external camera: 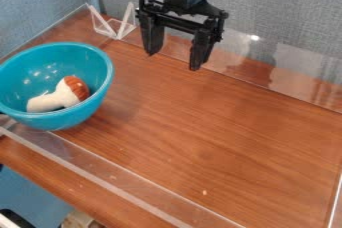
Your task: Remove the mushroom from inside the blue bowl and put it on the table
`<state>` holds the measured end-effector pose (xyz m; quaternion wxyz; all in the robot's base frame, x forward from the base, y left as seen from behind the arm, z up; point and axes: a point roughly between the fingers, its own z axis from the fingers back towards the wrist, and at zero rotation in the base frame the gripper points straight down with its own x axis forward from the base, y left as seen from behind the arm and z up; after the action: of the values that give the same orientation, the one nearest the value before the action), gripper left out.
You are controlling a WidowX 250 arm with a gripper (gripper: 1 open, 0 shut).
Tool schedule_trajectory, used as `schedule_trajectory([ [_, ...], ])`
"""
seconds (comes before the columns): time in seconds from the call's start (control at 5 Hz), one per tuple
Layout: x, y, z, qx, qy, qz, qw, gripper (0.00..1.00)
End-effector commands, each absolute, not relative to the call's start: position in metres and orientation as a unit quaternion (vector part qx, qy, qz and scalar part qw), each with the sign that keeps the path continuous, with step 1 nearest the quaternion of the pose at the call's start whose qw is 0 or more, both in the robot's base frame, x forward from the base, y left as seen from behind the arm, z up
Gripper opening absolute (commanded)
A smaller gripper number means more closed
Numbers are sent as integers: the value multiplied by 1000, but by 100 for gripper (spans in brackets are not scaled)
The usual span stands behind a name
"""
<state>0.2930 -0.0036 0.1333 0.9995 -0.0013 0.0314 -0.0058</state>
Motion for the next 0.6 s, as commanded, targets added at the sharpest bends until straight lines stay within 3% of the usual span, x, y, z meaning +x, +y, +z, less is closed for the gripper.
schedule_trajectory([
  [0.0, 285, 14, 122, 0, 40, 0, 999, 100],
  [0.4, 257, 80, 91, 3, 56, 13, 998, 100],
])
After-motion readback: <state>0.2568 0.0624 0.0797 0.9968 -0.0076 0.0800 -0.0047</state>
